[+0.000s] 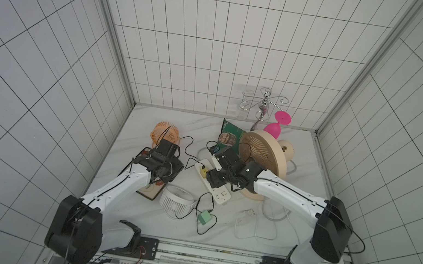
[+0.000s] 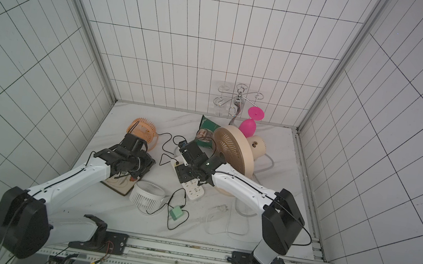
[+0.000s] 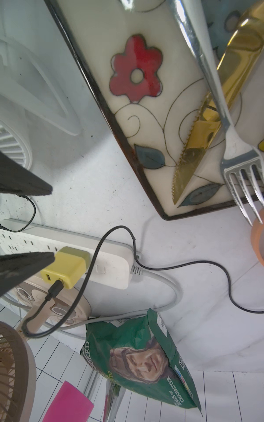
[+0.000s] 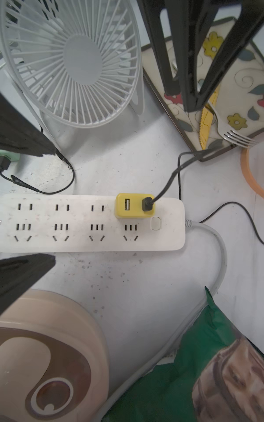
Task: Unplug the desk fan from the power strip
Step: Remove the plug from the socket.
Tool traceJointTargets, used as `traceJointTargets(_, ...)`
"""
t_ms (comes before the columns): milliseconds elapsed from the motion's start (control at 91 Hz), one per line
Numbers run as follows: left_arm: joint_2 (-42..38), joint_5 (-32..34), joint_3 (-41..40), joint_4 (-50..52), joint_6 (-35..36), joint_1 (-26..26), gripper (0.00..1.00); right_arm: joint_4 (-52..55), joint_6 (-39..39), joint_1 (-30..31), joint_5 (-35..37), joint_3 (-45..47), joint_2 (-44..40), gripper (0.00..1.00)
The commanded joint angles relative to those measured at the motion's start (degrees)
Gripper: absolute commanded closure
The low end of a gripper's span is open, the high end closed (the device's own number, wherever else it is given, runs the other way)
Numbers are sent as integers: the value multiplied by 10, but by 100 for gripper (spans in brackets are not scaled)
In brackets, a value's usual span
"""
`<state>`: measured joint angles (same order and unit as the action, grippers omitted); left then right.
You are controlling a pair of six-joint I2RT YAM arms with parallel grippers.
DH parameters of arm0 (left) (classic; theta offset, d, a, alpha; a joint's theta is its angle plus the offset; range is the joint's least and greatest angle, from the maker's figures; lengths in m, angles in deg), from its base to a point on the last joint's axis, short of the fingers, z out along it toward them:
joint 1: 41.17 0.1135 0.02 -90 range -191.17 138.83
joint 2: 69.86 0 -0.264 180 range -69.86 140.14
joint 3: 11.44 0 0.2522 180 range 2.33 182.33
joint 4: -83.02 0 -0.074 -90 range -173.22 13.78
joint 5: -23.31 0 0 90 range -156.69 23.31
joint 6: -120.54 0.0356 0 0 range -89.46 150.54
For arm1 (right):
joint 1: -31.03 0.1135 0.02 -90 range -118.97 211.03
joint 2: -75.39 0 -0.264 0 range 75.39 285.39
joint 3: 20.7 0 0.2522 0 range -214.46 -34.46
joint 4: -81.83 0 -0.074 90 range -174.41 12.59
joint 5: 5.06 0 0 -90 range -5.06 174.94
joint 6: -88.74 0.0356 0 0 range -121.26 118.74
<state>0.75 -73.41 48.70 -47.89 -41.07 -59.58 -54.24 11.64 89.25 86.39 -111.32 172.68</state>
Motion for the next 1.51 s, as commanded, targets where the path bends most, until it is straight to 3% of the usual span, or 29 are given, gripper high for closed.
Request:
traceJointTargets(0,-18,-12,-22,-17,-4,8,58,38,15,-5,-3,-44,57,29)
traceJointTargets(308,-34,-21,-46,-11,-6,15,58,54,21,-10,10,-128,151,27)
traceJointTargets(539,-34,-22,-48,-2,-8,15,59,56,16,-17,16,-169,195,37)
traceJointTargets(825,-28,-43,-46,-17,7,15,59,59,9,-17,16,-193,214,57)
traceJointTargets(1308,29,-90,-31,-71,22,14,59,64,4,-17,10,-202,229,57)
traceJointTargets(1495,49,-106,-28,-93,27,14,61,65,-1,-15,11,-198,220,69)
